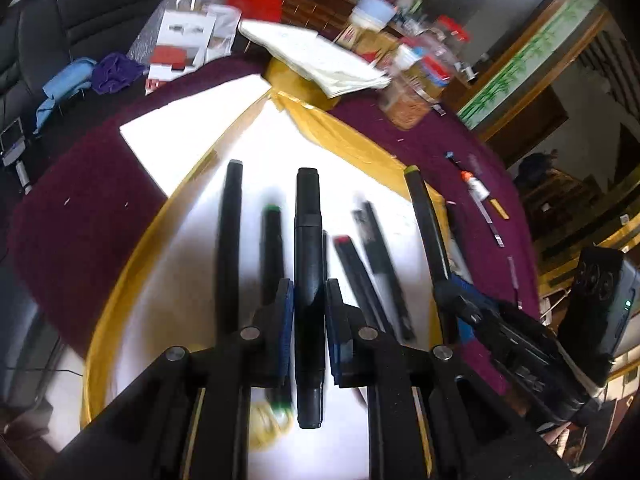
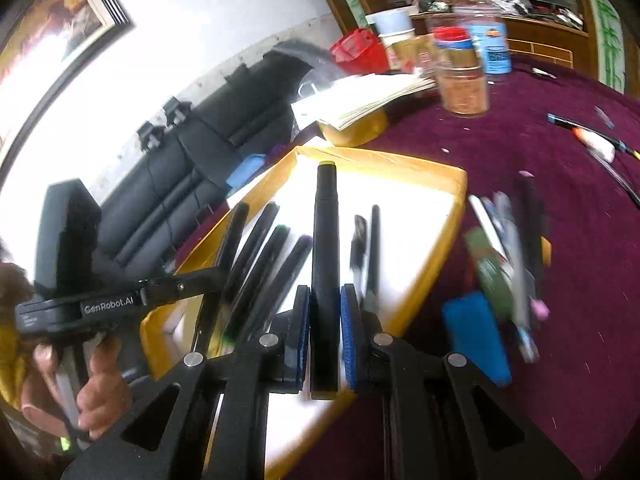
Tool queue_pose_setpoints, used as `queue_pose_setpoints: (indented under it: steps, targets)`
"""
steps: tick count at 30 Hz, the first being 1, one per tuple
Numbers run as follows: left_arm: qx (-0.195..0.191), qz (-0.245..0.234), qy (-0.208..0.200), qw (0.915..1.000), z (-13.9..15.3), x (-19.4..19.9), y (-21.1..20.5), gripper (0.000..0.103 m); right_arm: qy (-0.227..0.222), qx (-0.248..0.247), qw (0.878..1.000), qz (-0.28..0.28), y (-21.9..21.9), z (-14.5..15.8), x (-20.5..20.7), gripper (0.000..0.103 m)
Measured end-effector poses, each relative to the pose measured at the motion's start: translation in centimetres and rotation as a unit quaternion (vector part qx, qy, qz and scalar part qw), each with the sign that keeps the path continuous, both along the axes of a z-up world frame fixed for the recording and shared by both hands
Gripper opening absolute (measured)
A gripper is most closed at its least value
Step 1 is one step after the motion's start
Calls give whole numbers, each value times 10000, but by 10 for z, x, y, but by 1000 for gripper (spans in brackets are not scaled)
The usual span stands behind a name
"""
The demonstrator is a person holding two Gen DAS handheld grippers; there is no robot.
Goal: Organize rigid objects
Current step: 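Carry both black markers into the tray beside the others, then open both tools to release the markers, then withdraw over the pile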
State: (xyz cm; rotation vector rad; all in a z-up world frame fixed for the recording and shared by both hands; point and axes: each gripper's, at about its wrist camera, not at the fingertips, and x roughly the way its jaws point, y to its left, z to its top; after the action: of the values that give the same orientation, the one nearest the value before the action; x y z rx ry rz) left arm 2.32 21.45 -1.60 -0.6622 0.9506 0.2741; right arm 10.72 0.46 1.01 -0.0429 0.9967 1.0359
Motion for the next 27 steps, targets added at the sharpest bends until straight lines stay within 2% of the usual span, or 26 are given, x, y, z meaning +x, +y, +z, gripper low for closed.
queue_pose_setpoints:
  steps: [2,4,8,15,17,22,24,27]
  targets:
    - [75,10,169,9998,-5,8,5,13,-82,-383,9989,-269,19,-15,14,13]
    - [158,-80,275,9995,-8,15,4,13,59,-563,9978,-331,28,-30,25,13]
    - [220,-235,388,9987,-11,24,-1,13,-457,-732,9954,-418,27,-28,22,13]
    - [438,-384,628,9963,-15,37,-10,13,-727,-780,9935,-409,34,-29,19,13]
    - [522,-340,676,9958,-19,37,-12,16,-768,-812,9930,-393,35,-28,18,14]
    - [726,-114,504,9960,-11,28,-16,27,-519,-455,9968,-393,25,-25,23,27]
    - [849,101,289,9959,0,19,-20,27,-360,-283,9981,-402,20,-24,26,28]
    - [855,209,-138,9960,19,4,-35,41,-185,88,9993,-326,12,-17,28,28]
